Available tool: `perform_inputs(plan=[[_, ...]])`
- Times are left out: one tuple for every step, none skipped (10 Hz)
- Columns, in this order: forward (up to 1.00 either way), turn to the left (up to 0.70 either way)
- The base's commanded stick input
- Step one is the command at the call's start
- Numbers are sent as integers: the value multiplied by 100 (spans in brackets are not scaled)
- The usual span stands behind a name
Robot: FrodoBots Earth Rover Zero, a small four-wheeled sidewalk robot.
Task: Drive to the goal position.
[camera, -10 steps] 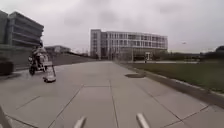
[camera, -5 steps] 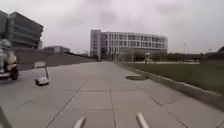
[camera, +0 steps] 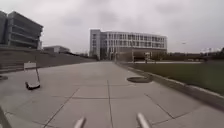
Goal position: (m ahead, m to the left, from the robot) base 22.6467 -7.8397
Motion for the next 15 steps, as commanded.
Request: perform_inputs(plan=[[70, 0], [70, 0], [70, 0], [70, 0], [70, 0], [70, 0], [70, 0], [70, 0], [70, 0], [70, 0], [70, 0], [70, 0], [70, 0], [70, 0], [70, 0]])
